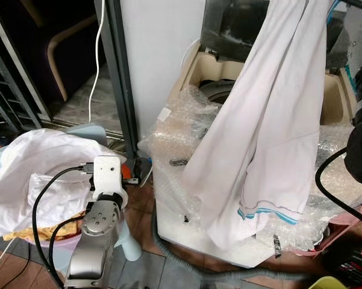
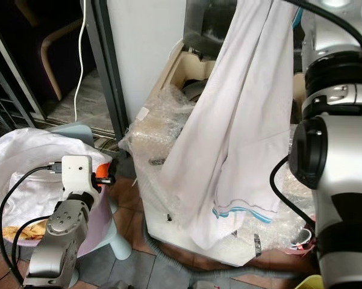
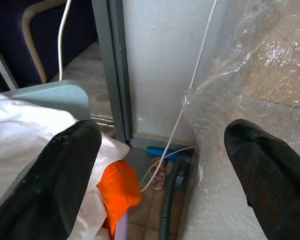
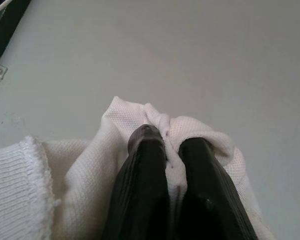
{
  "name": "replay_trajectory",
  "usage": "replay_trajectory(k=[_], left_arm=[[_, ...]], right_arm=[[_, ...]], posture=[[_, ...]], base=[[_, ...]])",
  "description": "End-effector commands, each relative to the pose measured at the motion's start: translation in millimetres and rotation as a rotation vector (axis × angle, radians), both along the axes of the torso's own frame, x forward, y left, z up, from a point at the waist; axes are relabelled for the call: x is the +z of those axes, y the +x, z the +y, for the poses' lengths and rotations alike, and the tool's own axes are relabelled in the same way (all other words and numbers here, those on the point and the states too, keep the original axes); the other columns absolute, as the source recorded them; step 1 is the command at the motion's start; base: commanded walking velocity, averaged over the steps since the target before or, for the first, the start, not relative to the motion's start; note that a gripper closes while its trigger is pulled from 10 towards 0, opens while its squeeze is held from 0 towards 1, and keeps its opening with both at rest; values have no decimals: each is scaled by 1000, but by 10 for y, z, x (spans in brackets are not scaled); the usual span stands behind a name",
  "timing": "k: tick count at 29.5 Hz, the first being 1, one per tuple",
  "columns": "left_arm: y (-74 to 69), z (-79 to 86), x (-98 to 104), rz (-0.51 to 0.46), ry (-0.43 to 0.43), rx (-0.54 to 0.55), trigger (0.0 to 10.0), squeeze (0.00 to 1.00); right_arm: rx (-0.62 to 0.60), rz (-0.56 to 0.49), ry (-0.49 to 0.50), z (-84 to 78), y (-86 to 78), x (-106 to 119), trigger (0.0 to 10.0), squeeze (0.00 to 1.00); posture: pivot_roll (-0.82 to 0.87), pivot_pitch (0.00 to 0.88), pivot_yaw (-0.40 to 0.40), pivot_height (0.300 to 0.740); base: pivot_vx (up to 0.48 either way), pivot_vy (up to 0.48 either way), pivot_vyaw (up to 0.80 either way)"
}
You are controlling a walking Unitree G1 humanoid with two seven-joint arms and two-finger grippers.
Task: Clothes washing
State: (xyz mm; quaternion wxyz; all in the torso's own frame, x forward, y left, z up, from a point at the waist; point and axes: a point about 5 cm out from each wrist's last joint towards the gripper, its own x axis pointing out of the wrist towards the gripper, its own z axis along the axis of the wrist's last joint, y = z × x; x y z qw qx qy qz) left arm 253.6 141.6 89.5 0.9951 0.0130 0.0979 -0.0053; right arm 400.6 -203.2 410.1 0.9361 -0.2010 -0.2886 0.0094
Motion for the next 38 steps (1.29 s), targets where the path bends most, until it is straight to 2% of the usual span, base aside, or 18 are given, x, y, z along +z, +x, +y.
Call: replay_trajectory(k=[1,9,11,12,14,15,16,18,19,20,23,27,28,29,30,33,35,38], left_arm=[[13,-22,28,-12,-2,-11,10000,0],[23,-35,28,-12,2,-9,10000,0],[14,-10,10,2,-2,11,10000,0],[14,-10,10,2,-2,11,10000,0],[-2,8,2,8,-1,19,10000,0],[-2,8,2,8,-1,19,10000,0],[-15,15,-8,14,-4,20,10000,0],[-20,18,-16,19,-5,21,10000,0],[-21,13,-22,23,-3,16,10000,0],[-21,13,-22,23,-3,16,10000,0],[-20,-7,-33,33,5,-2,10000,0],[-31,-10,-50,44,4,-2,10000,0],[-34,-13,-55,46,4,-1,10000,0],[-34,-13,-55,46,4,-1,10000,0],[-40,-17,-57,46,3,4,10000,0],[-61,-11,-61,49,3,16,10000,0],[-68,-9,-63,51,2,19,10000,0],[-87,12,-81,63,-3,26,10000,0]], right_arm=[[1,-2,-12,0,6,-30,10000,0],[27,138,-90,11,99,-425,10000,0],[82,321,-155,34,159,-842,10000,0],[82,321,-155,34,159,-842,10000,0],[133,506,-304,25,147,-1306,10000,0],[133,506,-304,25,147,-1306,10000,0],[153,681,-392,-72,92,-1681,10000,1000],[163,786,-420,-145,44,-1877,10000,1000],[178,852,-500,-196,-5,-2001,10000,1000],[178,852,-500,-196,-5,-2001,10000,1000],[249,964,-702,-321,-154,-2232,10000,1000],[189,620,-464,-292,-58,-1731,10000,1000],[212,528,-331,-289,-52,-1557,10000,1000],[212,528,-331,-289,-52,-1557,10000,1000],[246,474,-222,-320,-74,-1445,10000,1000],[333,438,-55,-368,-180,-1391,10000,1000],[356,440,-31,-369,-210,-1401,10000,1000],[531,523,-5,-285,-471,-1584,10000,1000]], posture=[[4,0,-17,740],[3,0,-17,740],[6,0,-19,740],[6,0,-19,740],[9,0,-23,740],[9,0,-23,740],[4,0,-22,740],[0,0,-20,740],[-3,0,-19,740],[-3,0,-19,740],[-5,0,-16,740],[-15,0,-18,740],[-14,0,-21,740],[-14,0,-21,740],[-9,0,-27,740],[-6,0,-33,740],[-6,0,-33,740],[-12,0,-28,740]], base=[[480,0,0],[209,0,0],[0,0,0],[0,0,0],[0,0,0],[0,0,0],[0,0,0],[0,0,0],[0,0,0],[0,0,0],[0,0,0],[0,0,0],[0,0,0],[0,0,0],[0,0,0],[0,0,0],[0,0,0],[0,0,0]])
